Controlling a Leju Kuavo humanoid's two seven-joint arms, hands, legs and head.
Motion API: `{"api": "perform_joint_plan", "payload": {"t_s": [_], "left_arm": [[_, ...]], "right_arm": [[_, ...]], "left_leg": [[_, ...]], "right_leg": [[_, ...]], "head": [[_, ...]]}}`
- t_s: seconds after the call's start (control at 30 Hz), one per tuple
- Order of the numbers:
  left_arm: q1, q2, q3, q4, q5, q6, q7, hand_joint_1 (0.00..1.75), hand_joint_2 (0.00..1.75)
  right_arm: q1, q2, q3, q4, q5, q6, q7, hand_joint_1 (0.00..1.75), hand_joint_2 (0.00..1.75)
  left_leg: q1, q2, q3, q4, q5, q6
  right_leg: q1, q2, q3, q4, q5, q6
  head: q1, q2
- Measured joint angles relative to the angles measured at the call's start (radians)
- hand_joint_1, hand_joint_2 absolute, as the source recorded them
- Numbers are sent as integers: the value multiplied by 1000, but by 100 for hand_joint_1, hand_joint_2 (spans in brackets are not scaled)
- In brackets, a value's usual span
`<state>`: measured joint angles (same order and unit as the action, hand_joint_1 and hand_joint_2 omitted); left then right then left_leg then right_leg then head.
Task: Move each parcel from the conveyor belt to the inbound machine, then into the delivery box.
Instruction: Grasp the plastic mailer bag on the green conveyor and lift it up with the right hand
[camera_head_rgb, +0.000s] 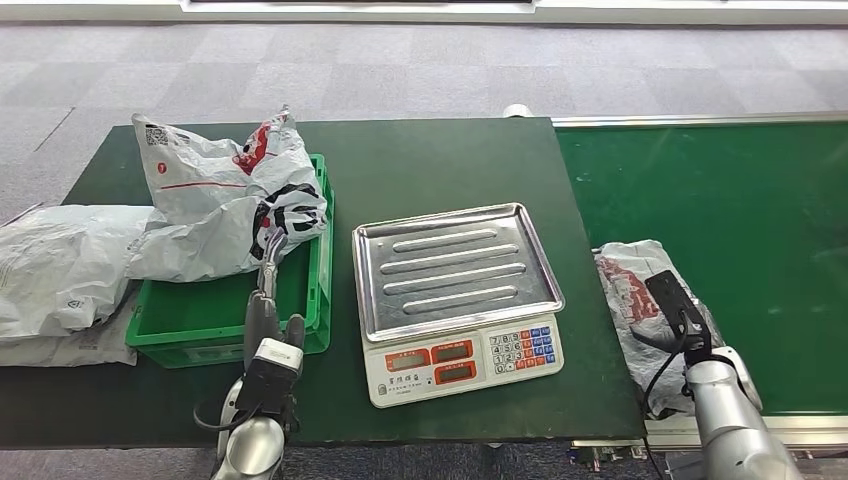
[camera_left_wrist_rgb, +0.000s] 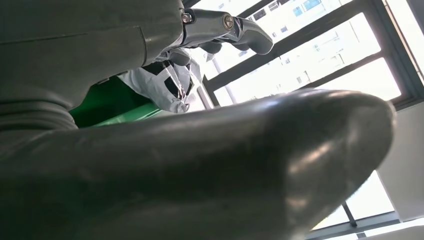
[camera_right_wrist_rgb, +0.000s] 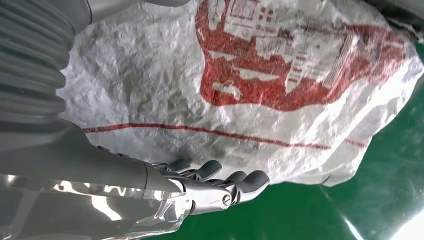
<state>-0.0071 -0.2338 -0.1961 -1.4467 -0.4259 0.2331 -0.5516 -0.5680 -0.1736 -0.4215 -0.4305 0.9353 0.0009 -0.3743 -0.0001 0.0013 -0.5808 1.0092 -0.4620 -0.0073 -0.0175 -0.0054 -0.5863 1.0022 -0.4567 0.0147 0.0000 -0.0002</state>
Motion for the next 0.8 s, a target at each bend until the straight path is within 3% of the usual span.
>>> {"api": "perform_joint_plan", "payload": {"t_s": [0.13, 0.37, 0.5, 0.8], "left_arm": [[0, 0, 0, 4, 0, 0, 0, 0, 0], [6, 0, 0, -9, -4, -21, 20, 0, 0], [7, 0, 0, -11, -3, -39, 21, 0, 0], [5, 0, 0, -8, 1, -67, 22, 0, 0]], "right_arm": [[1, 5, 21, 8, 17, 8, 22, 0, 175], [30, 5, 151, 14, 151, -21, 219, 0, 175], [48, 4, 213, 14, 181, -31, 285, 0, 175], [96, -8, 305, 7, 206, -14, 302, 0, 175]], "left_leg": [[0, 0, 0, 0, 0, 0], [0, 0, 0, 0, 0, 0], [0, -2, 2, 0, 0, 0], [1, -5, 10, 0, -2, 3]], "right_leg": [[0, 0, 0, 0, 0, 0], [0, 0, 0, 0, 0, 0], [0, -2, 2, -1, -1, 0], [1, -6, 13, -5, -3, 3]], "head": [[0, 0], [0, 0], [0, 0], [0, 0]]}}
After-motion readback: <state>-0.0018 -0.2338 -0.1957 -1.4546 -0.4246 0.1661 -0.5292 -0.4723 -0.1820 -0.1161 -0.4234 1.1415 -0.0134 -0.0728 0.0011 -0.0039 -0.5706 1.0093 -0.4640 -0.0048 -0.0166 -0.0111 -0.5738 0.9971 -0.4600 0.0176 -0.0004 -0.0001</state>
